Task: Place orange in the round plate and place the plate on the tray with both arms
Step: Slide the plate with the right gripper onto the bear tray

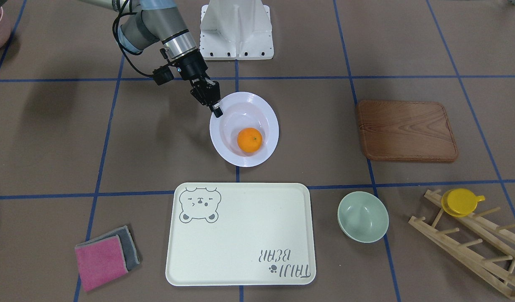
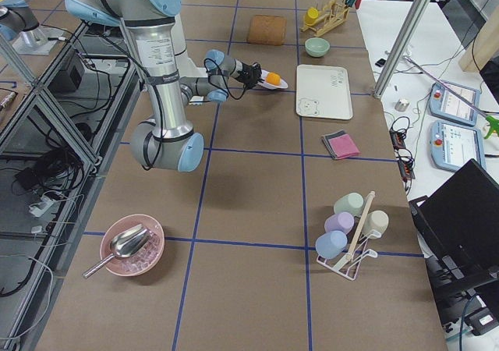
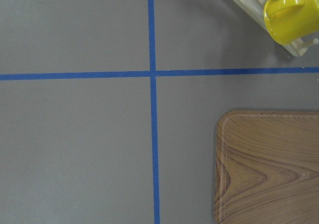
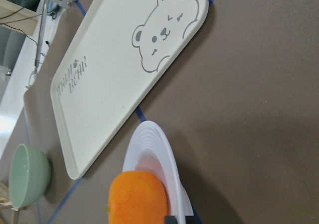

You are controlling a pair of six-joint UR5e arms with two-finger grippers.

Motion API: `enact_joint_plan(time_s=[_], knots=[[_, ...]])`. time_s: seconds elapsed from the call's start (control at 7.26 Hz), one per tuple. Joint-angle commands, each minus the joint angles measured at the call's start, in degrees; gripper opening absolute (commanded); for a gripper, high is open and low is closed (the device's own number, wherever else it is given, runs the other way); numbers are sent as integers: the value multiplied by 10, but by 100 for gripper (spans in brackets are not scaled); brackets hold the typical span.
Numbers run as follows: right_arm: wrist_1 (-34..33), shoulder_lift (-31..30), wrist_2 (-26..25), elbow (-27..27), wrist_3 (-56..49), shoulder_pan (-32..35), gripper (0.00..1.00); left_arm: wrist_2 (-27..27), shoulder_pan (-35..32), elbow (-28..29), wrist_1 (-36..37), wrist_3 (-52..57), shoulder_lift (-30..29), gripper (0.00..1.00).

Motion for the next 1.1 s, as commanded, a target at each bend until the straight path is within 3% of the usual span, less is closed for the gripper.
enact_joint_plan(time_s=[0.0, 0.14, 0.28, 0.83, 0.96], knots=[[80, 3, -33, 0, 2, 12, 0, 0, 0, 0, 0, 0, -1, 100], [97, 11, -37, -7, 4, 29, 0, 0, 0, 0, -1, 0, -1, 100], [98, 47, -37, -51, 6, 45, 0, -11, 0, 0, -1, 0, -1, 100], [93, 168, -43, -267, 86, 127, 0, -17, 0, -2, 0, -1, -1, 100], [92, 188, -68, -308, 118, 138, 0, -17, 0, -5, 0, -1, -1, 100]])
